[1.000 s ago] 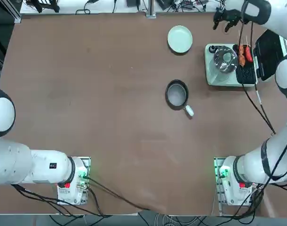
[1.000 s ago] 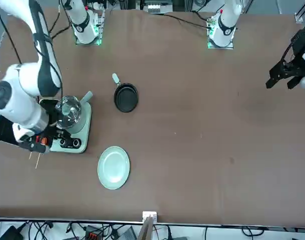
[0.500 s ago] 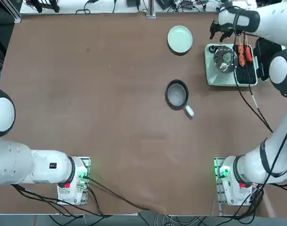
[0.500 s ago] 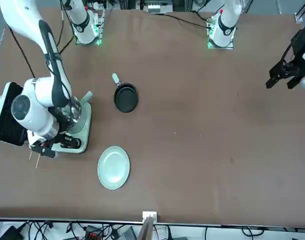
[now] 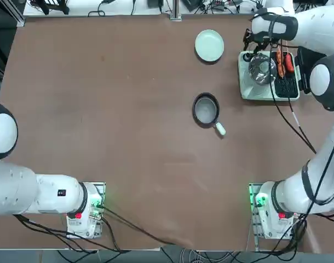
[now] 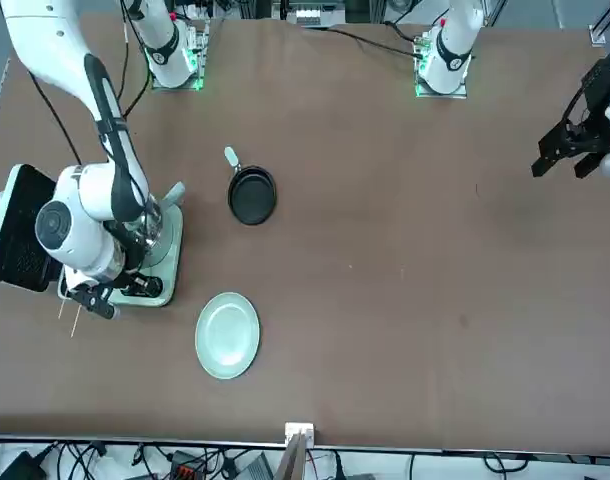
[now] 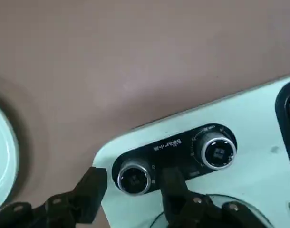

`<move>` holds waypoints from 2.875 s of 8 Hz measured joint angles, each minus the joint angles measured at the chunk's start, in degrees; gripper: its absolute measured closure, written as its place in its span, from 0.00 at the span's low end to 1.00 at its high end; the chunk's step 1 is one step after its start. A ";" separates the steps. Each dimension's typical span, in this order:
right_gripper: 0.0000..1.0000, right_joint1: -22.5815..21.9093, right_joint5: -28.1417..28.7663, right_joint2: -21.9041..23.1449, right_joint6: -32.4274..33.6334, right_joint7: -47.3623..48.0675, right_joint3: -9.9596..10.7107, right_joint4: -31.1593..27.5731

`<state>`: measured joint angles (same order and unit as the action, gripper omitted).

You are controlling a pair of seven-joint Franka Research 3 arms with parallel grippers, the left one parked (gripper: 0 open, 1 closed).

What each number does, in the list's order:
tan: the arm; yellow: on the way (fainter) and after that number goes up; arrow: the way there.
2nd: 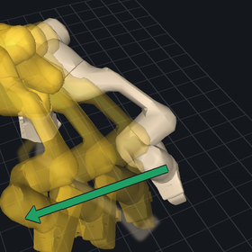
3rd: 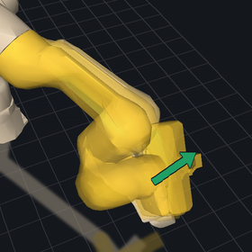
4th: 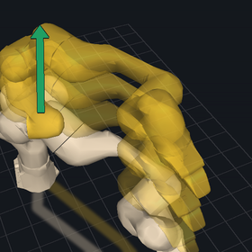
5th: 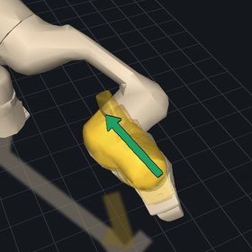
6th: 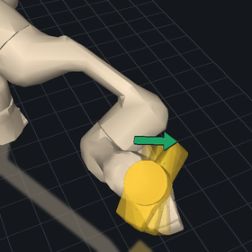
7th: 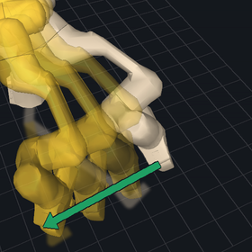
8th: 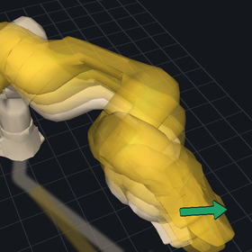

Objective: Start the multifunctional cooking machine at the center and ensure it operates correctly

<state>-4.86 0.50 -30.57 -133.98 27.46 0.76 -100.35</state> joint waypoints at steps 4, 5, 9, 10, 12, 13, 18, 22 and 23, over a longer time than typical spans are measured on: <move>0.30 -0.04 0.00 -0.62 0.00 5.18 0.00 0.00; 0.31 -0.04 0.00 -0.64 0.00 6.58 0.00 0.00; 0.31 -0.98 -0.02 -0.65 -0.11 13.39 -0.02 0.02; 0.31 -1.19 -0.02 -0.74 -0.11 13.84 -0.02 0.01; 0.31 -1.21 -0.12 -1.27 -0.30 14.00 0.07 0.04; 0.31 -1.21 -0.95 -1.40 -0.32 13.99 0.16 0.04; 0.35 -1.21 -2.00 -1.91 -0.33 13.99 0.30 0.03; 0.58 -1.24 -2.09 -1.94 -0.31 13.95 0.28 0.11; 0.58 -1.26 -2.19 -1.94 -0.31 13.65 0.28 0.11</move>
<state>-6.12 -1.69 -32.51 -134.30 41.10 1.04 -100.24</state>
